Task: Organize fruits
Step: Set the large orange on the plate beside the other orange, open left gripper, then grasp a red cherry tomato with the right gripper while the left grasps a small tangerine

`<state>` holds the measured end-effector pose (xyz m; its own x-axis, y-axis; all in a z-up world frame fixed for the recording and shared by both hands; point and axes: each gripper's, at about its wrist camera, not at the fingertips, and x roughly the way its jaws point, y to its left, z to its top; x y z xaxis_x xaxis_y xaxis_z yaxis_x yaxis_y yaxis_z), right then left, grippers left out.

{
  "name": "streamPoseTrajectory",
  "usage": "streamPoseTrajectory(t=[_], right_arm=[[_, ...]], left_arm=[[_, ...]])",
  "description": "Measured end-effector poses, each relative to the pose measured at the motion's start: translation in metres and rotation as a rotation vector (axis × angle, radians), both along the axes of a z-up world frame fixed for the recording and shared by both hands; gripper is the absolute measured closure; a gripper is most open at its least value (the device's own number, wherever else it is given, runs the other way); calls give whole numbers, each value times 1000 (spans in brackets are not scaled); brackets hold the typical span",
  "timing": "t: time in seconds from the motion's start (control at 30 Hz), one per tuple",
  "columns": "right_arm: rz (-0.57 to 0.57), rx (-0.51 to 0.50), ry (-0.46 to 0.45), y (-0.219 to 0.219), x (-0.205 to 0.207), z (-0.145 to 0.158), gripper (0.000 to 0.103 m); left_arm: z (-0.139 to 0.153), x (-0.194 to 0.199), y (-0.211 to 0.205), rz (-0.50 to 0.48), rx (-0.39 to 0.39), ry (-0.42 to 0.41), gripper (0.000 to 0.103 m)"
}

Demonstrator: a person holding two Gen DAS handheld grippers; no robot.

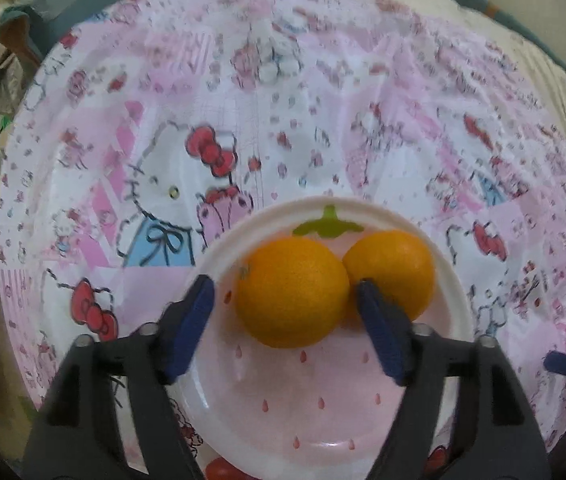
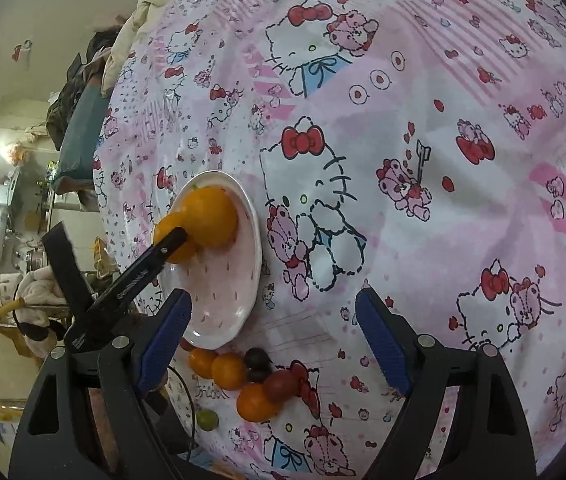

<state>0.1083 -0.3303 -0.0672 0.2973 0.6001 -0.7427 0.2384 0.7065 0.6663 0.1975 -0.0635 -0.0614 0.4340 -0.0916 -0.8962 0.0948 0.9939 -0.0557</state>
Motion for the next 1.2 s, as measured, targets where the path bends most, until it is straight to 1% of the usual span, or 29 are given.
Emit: streamPoseTrajectory(t=[0.13, 0.27, 0.4, 0.47, 0.53, 0.6, 0.77, 0.87, 1.0, 1.07, 1.13, 1.2], right_arm=[[8, 2, -15, 2, -2, 7, 16], [10, -3, -29, 6, -5, 11, 16], [29, -16, -33, 15, -11, 12, 16], [43, -21, -36, 21, -14, 13, 16], [55, -23, -37, 27, -18, 14, 16], [69, -25, -33, 34, -22, 13, 16], [106, -32, -24, 51, -33, 9, 16], [122, -41, -18, 58, -37, 5, 16], [145, -69, -11, 66, -39, -2, 16], [155, -71, 3, 70, -41, -6, 17], [168, -78, 6, 75, -42, -9, 19], [180, -87, 14, 79, -43, -13, 27]], left_arm=[[15, -6, 9, 22, -13, -43, 28], [29, -13, 27, 67, -35, -69, 28], [41, -25, 42, 91, -32, -96, 28], [44, -33, 52, 115, -53, -76, 28], [47, -43, 62, 148, -92, -27, 28], [53, -57, 70, 161, -127, -8, 28], [65, -91, 83, 165, -86, -1, 28], [67, -112, 94, 188, -100, 12, 28], [65, -133, 99, 198, -86, 17, 28], [63, -140, 100, 209, -94, 16, 28], [57, -144, 101, 214, -110, 19, 28], [50, -145, 100, 207, -94, 21, 28]])
